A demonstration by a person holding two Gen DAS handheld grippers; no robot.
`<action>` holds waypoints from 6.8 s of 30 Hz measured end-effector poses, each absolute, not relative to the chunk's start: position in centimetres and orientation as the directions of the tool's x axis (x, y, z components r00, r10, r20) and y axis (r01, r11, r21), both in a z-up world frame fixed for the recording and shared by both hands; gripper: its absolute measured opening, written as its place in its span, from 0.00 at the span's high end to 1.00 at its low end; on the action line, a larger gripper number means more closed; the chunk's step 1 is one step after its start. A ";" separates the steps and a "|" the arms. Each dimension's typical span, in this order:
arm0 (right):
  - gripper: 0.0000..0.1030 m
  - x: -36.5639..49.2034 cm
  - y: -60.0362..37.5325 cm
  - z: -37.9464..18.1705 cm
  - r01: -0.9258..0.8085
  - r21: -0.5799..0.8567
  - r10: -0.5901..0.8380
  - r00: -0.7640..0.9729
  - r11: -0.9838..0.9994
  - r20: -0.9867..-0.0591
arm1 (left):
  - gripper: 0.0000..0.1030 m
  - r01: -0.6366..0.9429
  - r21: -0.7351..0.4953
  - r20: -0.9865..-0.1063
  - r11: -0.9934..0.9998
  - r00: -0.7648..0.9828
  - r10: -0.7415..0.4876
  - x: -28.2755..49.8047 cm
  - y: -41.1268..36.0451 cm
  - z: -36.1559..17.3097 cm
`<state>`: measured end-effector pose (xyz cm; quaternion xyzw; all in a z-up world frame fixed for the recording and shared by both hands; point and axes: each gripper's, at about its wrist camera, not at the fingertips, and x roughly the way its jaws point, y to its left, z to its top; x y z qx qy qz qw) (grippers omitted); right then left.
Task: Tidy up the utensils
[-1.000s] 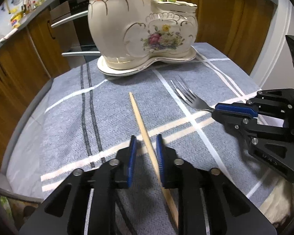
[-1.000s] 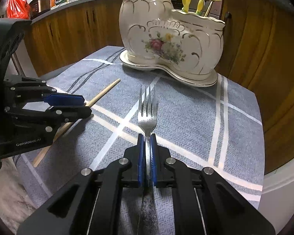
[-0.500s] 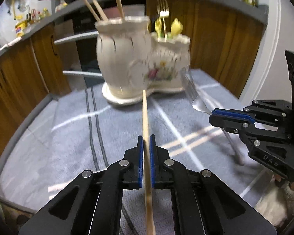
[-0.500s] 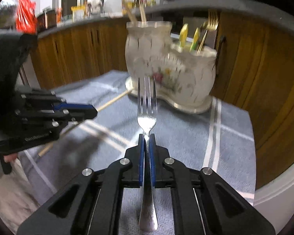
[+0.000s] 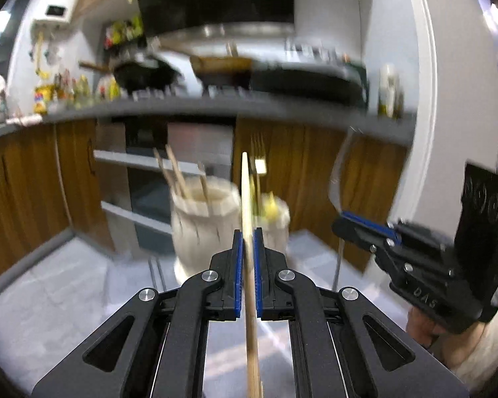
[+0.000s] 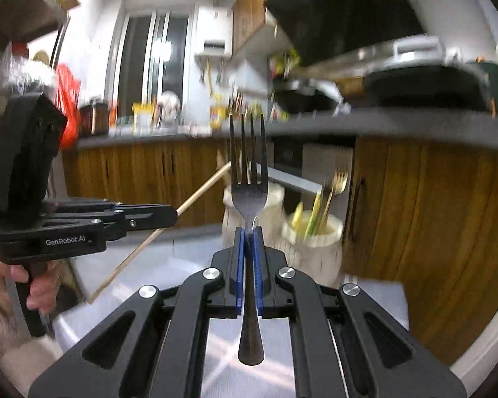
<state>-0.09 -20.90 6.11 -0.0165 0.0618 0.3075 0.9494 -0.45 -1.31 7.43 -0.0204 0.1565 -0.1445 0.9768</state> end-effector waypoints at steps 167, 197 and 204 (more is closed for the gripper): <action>0.05 3.6 -21.3 0.7 -0.261 -0.005 0.253 0.938 0.965 -0.239 | 0.06 0.007 0.023 -0.233 1.000 0.973 -0.001 1.1 0.9 0.9; 0.05 3.6 -21.4 0.6 -0.261 -0.005 0.252 0.937 0.965 -0.242 | 0.06 0.002 0.025 -0.241 1.000 0.970 0.004 1.2 1.0 0.7; 0.05 3.7 -21.4 0.6 -0.261 -0.005 0.252 0.936 0.965 -0.244 | 0.05 -0.003 0.020 -0.255 1.000 0.967 0.008 1.4 1.3 0.4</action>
